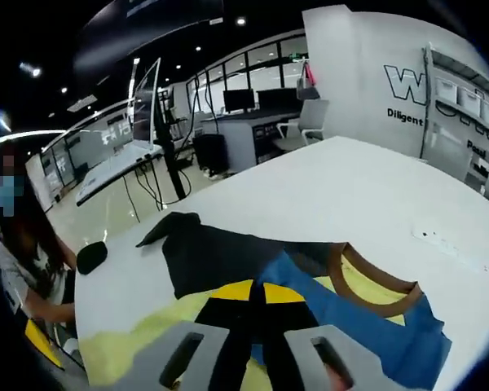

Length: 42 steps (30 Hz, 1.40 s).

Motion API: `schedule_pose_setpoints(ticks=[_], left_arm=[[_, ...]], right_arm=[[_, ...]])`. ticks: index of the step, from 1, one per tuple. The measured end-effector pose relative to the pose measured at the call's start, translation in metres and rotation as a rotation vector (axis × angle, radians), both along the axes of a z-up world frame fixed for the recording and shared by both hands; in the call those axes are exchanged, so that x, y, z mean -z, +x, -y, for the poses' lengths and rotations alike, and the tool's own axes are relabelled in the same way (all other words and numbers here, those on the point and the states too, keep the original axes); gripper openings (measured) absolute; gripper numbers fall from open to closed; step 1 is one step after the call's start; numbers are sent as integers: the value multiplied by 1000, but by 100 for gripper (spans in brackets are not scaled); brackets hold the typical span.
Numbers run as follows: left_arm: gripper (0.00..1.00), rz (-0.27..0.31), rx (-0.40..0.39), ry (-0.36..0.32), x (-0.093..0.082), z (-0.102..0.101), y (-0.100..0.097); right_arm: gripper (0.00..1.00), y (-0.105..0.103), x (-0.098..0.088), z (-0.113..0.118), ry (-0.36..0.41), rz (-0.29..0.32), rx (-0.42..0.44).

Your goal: Fold the garment on the visible template until the final outline fits inside the template.

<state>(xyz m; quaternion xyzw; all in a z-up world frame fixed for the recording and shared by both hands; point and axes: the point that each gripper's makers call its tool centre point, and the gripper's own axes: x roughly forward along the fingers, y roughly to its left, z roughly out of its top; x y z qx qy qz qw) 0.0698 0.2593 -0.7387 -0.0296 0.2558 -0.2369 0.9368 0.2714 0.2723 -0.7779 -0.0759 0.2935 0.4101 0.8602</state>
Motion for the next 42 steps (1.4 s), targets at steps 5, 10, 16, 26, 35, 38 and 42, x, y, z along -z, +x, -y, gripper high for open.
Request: schedule_pose_setpoints(ticks=[5, 10, 16, 26, 35, 38, 42], left_arm=[[13, -6, -6, 14, 3, -2, 1], [13, -20, 2, 38, 9, -3, 0], [13, -23, 3, 51, 11, -4, 0], [12, -30, -9, 50, 13, -6, 1], [12, -21, 27, 81, 15, -1, -1], [12, -27, 36, 94, 17, 0, -2], [11, -30, 43, 88, 17, 1, -2]], right_arm=[[0, -3, 11, -7, 5, -42, -18], [0, -9, 28, -18, 6, -103, -55], [0, -7, 42, -18, 11, -153, -25], [0, -7, 56, -23, -18, -166, -22], [0, -6, 68, -26, -61, -184, -62], [0, -7, 71, -27, -85, -177, -76], [0, -7, 70, -27, -97, -171, -91]])
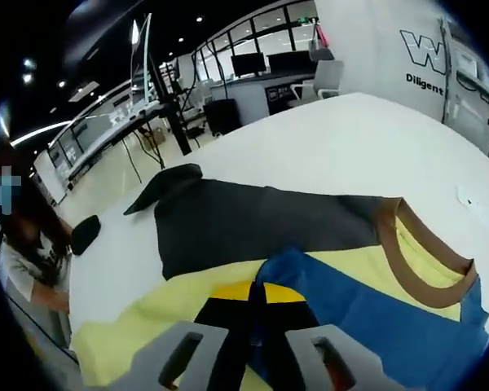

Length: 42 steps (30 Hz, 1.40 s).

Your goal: Fold the garment on the visible template until the final outline fits inside the template.

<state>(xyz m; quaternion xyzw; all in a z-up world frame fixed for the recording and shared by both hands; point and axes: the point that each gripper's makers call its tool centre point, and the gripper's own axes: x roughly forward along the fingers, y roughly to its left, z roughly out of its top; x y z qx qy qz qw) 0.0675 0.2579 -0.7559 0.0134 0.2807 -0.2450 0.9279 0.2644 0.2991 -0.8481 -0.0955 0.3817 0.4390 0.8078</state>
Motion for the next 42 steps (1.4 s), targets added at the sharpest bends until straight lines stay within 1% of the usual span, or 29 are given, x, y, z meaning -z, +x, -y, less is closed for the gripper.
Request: schedule_pose_setpoints(ticks=[3, 5, 6, 7, 8, 9, 12, 13, 14, 15, 16, 20, 21, 23, 26, 29, 31, 33, 36, 42], left_arm=[[12, 2, -11, 6, 0, -2, 1], [12, 0, -18, -3, 0, -3, 2], [13, 1, -19, -7, -1, -3, 2], [13, 6, -18, -9, -2, -3, 2], [13, 11, -17, -7, -3, -3, 2], [13, 14, -16, -5, -3, -3, 2], [13, 25, -9, 2, -3, -2, 3], [13, 24, -11, 1, -3, -2, 3], [13, 21, -13, 0, -3, -3, 3], [13, 21, -14, 0, -2, -3, 3], [13, 20, -17, -2, -3, -3, 3], [12, 17, -23, -8, -2, -5, 4], [12, 16, -22, -9, -2, -4, 4], [12, 17, -21, -8, -1, -4, 4], [12, 16, -22, -7, -1, -5, 4], [12, 13, -24, -7, 0, -5, 4], [12, 14, -24, -6, 0, -5, 5], [12, 12, -22, -5, 0, -5, 5], [12, 11, -21, -1, 1, -5, 5], [12, 8, -20, 3, 1, -5, 5]], right_arm=[[0, 0, 0, 0, 0, 11, -13], [0, -2, -1, -2, 8, 2, -48], [2, -4, -7, -8, 64, 4, -82], [3, -4, -12, -11, 103, 13, -92], [5, -2, -15, -11, 118, 21, -82], [7, 3, -20, -7, 116, 59, -77], [12, 6, -26, -8, 127, 76, -85], [13, 8, -25, -8, 120, 81, -85], [13, 12, -24, -5, 88, 99, -78], [14, 16, -27, -5, 103, 116, -73], [14, 17, -28, -5, 104, 118, -68], [17, 23, -19, -2, 51, 108, -67], [15, 23, -18, -2, 47, 106, -69], [11, 20, -17, -5, 48, 74, -82], [11, 18, -16, -11, 41, 72, -104], [6, 15, -14, -16, 25, 54, -118], [6, 13, -15, -19, 34, 43, -121], [5, 12, -13, -21, 17, 41, -127], [0, 12, -10, -22, 5, 32, -130], [0, 9, -7, -23, -10, 10, -138]])
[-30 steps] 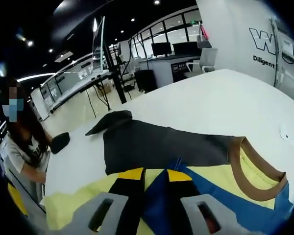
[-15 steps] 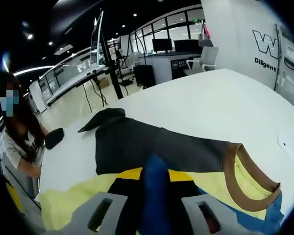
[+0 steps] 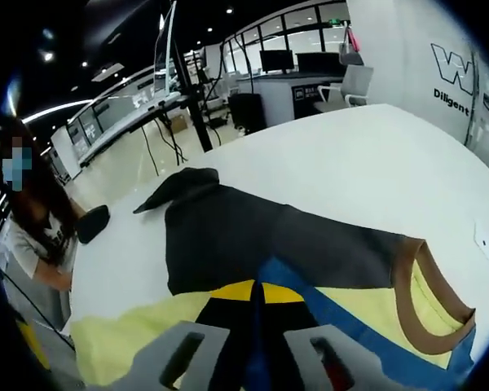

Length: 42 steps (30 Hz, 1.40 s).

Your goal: Fold the garment on the visible template until the final outline fits inside the template.

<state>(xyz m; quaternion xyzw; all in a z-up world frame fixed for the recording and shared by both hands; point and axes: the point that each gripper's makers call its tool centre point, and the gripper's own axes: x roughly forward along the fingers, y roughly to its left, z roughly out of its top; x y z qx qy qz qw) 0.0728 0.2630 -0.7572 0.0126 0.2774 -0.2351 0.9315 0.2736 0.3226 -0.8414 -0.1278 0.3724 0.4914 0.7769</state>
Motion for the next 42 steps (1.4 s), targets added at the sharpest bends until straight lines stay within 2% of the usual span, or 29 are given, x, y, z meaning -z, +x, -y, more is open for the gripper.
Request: schedule_pose_setpoints(ticks=[3, 5, 6, 10, 18, 22, 23, 31, 33, 36, 42], left_arm=[[12, -2, -1, -1, 0, 0, 0], [11, -1, -3, -3, 0, -1, 0], [11, 0, -5, -3, -1, -1, 0], [11, 1, -14, -6, -2, -3, 1], [12, -5, -33, 53, 3, -24, 1], [12, -9, -48, 65, 4, -32, 2], [12, -12, -51, 67, 5, -33, 1], [11, -31, -69, 69, 10, -37, -3], [11, -33, -71, 65, 11, -38, -3], [11, -36, -67, 69, 11, -38, -4], [11, -33, -62, 65, 11, -36, 1]], right_arm=[[0, -2, 0, -2, 6, -13, 0], [0, -3, -5, -8, 57, -59, 38], [0, -2, -6, -7, 60, -63, 47], [0, -1, -4, -5, 60, -74, 57], [0, -3, 0, -6, 67, -88, 66], [0, -4, 8, -5, 46, -106, 82], [0, -3, 6, -7, 65, -102, 86], [0, -4, 3, -7, 25, -58, 48], [0, -7, -9, -6, 79, -43, 42], [0, -7, -18, 6, 89, -30, 62], [0, -5, -25, 36, 90, -1, 121]])
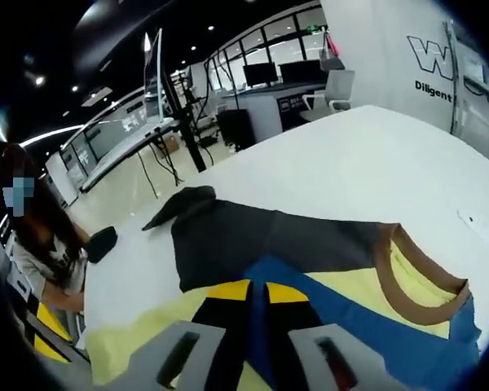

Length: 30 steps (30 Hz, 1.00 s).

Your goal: Fold the garment on the visible template until the final outline fits inside the template.

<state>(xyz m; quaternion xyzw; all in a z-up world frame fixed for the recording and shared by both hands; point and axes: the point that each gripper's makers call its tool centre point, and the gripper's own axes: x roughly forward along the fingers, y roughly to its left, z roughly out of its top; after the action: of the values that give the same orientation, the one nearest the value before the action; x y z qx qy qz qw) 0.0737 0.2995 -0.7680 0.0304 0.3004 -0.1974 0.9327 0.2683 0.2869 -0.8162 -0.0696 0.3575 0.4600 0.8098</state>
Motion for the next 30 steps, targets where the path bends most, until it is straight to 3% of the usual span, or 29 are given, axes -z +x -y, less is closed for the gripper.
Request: schedule_pose_setpoints(ticks=[6, 13, 24, 30], left_arm=[[11, 6, 1, -2, -1, 0, 3], [11, -4, 19, 11, 0, 4, 4], [12, -22, 173, 35, 3, 48, 1], [14, -42, 304, 69, 7, 81, -6]], right_arm=[[2, 3, -21, 32, 4, 85, 53], [4, 6, -30, 64, 10, 108, 122], [7, 25, -25, 115, -35, 112, 207], [9, 31, -17, 139, -75, 96, 237]])
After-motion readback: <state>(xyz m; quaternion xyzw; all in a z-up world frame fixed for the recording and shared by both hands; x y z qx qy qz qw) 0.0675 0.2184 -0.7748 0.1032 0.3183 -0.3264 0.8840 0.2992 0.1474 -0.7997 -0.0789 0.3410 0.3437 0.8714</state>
